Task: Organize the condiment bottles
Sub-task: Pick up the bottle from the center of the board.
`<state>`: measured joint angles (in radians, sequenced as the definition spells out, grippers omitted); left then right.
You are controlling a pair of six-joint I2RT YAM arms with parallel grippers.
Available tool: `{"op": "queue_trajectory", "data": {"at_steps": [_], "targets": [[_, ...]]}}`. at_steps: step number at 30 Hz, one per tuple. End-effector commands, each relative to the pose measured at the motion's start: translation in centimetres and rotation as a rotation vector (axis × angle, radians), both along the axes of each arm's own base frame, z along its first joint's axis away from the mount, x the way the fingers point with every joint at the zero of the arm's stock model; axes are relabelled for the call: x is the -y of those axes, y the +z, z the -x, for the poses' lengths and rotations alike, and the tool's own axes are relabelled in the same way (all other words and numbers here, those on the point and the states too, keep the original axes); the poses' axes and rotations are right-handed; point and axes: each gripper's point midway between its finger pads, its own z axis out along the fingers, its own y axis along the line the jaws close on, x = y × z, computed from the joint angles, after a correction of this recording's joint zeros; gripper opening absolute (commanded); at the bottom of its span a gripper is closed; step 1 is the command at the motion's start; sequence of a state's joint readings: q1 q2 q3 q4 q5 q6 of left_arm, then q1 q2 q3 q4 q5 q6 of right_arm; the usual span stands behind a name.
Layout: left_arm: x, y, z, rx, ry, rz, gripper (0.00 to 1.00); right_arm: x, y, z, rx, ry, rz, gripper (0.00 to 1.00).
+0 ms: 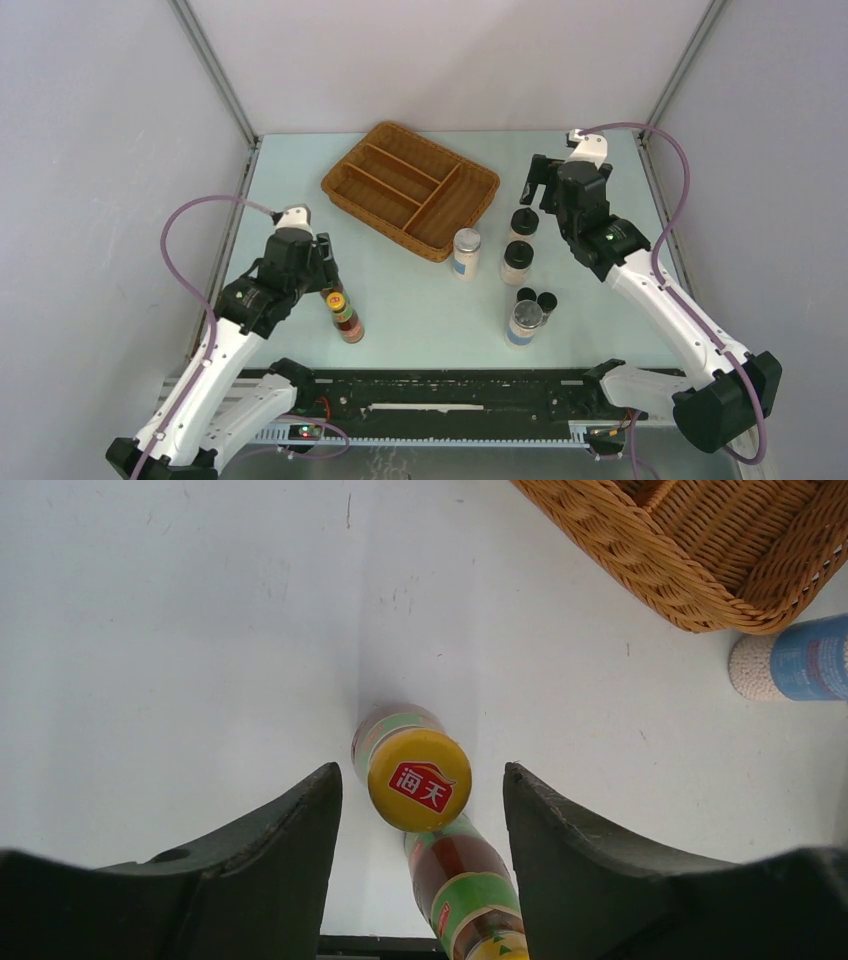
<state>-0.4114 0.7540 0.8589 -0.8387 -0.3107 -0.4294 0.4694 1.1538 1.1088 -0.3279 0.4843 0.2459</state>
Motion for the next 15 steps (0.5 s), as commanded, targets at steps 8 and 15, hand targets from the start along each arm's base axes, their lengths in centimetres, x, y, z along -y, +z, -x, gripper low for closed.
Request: {"op": "queue_trajectory", "data": {"at_steps": [8, 15], "targets": [[0.47, 0.5, -0.84, 0.02, 0.012, -0.005, 0.61, -0.27, 1.74, 0.3, 0.055, 0.002, -0.047, 1.0], [0.48, 0.46, -1.07, 0.017, 0.017, -0.03, 0.59, -0.48, 1.84, 0.29, 0.057, 0.01, -0.055, 1.0]]}}
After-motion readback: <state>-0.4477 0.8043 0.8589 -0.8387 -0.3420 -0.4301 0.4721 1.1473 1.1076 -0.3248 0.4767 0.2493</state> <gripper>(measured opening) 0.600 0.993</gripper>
